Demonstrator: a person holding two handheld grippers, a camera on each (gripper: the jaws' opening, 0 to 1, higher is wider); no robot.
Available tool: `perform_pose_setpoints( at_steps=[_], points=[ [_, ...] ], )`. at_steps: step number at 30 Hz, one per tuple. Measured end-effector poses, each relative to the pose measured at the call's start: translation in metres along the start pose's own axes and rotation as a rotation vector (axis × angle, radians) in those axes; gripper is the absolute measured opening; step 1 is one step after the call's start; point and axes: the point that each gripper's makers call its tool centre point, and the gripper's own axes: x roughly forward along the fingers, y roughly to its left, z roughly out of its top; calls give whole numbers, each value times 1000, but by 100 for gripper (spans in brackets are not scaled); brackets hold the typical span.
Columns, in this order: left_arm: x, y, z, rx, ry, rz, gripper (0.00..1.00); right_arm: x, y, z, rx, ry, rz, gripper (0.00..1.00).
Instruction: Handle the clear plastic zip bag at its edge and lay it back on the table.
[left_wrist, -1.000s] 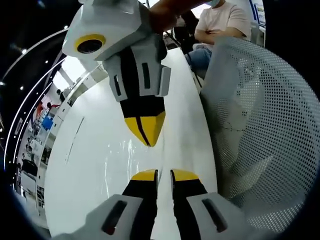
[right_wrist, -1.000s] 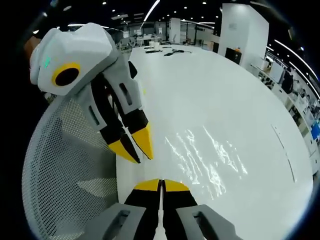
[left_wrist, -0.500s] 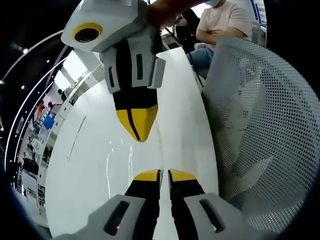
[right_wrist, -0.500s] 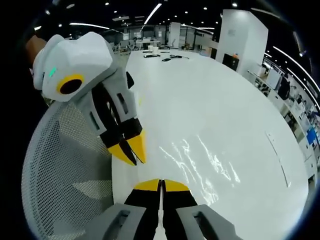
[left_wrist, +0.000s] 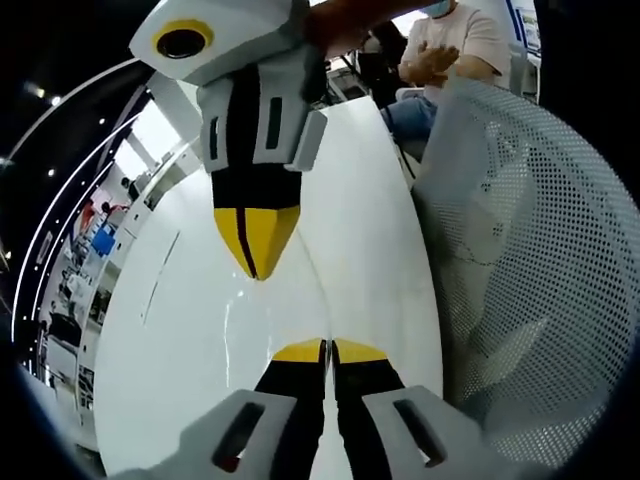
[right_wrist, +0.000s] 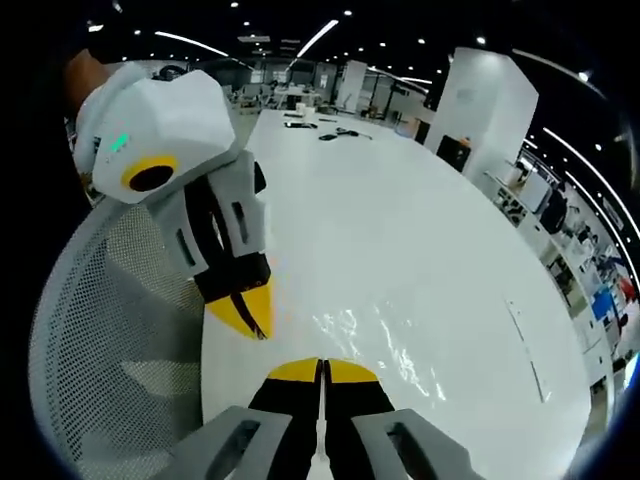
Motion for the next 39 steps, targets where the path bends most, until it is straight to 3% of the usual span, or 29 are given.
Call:
perform_pose_setpoints(
  at_steps=[14,39],
  points=[
    [-6,11,4,24,5,29,0,-15,-24,22,-99,-62,-151,0],
    [-17,36,12,-7,4,119,0,-38,-48,54,-229,-154,-313,0]
  ],
)
